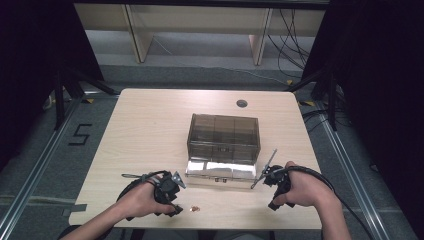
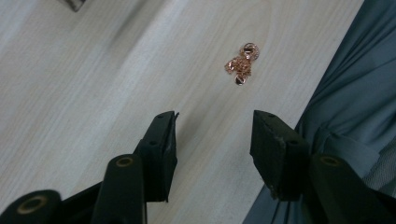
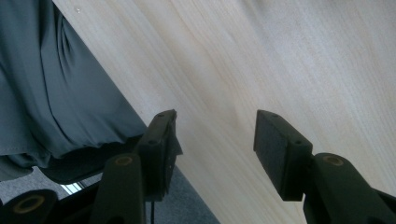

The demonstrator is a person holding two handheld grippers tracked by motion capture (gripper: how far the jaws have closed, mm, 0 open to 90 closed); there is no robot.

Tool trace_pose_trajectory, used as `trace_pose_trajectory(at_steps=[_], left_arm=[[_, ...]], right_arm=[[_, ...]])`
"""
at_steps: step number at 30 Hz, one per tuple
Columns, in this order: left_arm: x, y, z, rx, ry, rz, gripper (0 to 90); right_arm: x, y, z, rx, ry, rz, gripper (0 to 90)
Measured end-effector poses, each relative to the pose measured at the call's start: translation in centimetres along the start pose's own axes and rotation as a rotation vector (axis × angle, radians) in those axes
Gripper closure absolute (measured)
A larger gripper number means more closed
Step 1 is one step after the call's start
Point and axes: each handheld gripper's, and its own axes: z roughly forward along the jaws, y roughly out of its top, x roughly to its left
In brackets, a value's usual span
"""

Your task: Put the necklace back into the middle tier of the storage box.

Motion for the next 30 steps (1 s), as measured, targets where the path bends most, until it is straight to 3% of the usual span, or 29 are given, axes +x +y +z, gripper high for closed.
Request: trace_pose_trajectory(at_steps=[3,5,7,9,15,17,22,30], left_arm=[[-0.3,0.6,0.4,0.031,-0.003,0.024,53.3],[-0.5,1.0,0.6,0.06,-0.002,0.057,54.3],[-0.8,1.3,0.9,0.058,-0.009,0.063,56.2],[-0.8,1.5,1.0,0.076,-0.014,0.08,58.5],[-1.2,2.2,1.7,0.127,-0.019,0.124,64.4],[-1.3,2.6,1.7,0.132,-0.016,0.141,66.1],[-1.5,3.4,1.9,0.15,0.008,0.176,68.3],[-2.0,4.4,2.5,0.166,0.009,0.216,71.0]], right_arm=[[0.1,-0.1,0.1,0.005,0.014,-0.001,48.3],[-0.1,-0.2,0.2,-0.002,-0.002,-0.031,48.3],[-0.2,-0.2,0.3,-0.002,-0.012,-0.039,48.4],[0.0,-0.2,0.4,0.0,-0.009,-0.025,48.4],[0.2,-0.2,0.3,-0.011,0.006,-0.042,48.4],[0.1,-0.2,0.4,-0.008,-0.017,-0.053,48.5],[0.5,-0.1,0.3,-0.005,0.017,-0.007,48.4],[0.4,-0.1,0.2,-0.005,0.013,-0.022,48.5]])
